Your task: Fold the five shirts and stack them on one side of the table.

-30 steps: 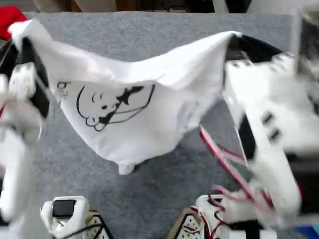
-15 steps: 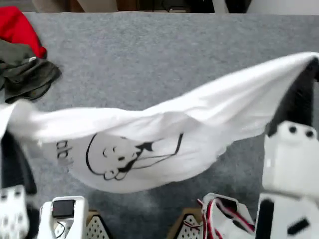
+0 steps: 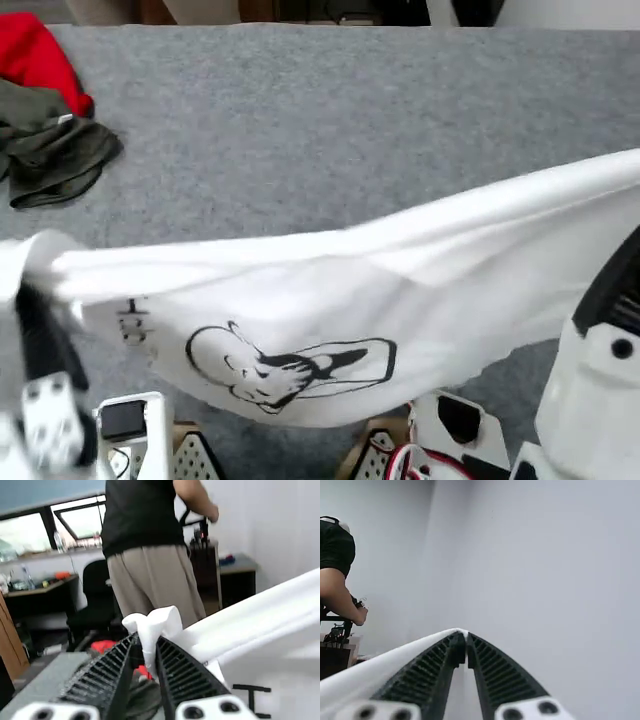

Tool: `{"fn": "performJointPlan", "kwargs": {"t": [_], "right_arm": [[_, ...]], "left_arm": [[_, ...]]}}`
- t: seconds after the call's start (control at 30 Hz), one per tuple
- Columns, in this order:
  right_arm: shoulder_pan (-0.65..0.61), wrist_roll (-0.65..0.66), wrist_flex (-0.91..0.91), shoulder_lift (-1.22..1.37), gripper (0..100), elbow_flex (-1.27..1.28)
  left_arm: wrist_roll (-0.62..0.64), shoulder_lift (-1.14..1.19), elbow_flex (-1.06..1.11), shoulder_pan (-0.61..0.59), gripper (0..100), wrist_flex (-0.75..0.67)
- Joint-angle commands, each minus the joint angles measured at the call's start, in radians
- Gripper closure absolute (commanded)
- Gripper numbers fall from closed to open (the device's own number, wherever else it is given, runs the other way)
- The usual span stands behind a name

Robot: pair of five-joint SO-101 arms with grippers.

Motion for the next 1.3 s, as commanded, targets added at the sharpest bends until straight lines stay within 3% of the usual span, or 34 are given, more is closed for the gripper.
{"fn": "performJointPlan", "kwargs": {"t": [0.0,0.13,0.23,0.47,0.63,0.9,1.07,1.27], "right_arm": [[0.010,0.034,-0.074,0.093,99.4,0.007],[0.004,0.061,-0.097,0.180,99.4,0.008],[-0.070,0.104,-0.044,0.249,99.4,0.008],[-0.360,0.149,0.371,0.424,99.4,0.124],[-0.504,0.071,0.362,0.378,98.0,0.452],[-0.814,0.041,0.362,0.022,87.3,1.179],[-0.868,-0.020,0.348,-0.061,87.5,1.405],[-0.874,-0.117,0.325,0.156,87.5,1.429]], "left_arm": [[-0.005,0.005,0.193,-0.009,98,-0.095],[-0.005,0.005,0.405,-0.008,98,-0.210],[-0.005,0.005,0.517,-0.008,98,-0.292],[-0.005,0.005,0.675,-0.006,98,-0.417],[-0.009,0.005,0.747,-0.011,98,-0.465],[-0.011,0.005,0.775,-0.014,98,-0.463],[-0.011,0.005,0.795,-0.008,98,-0.465],[-0.011,0.005,0.858,-0.012,98,-0.465]]}}
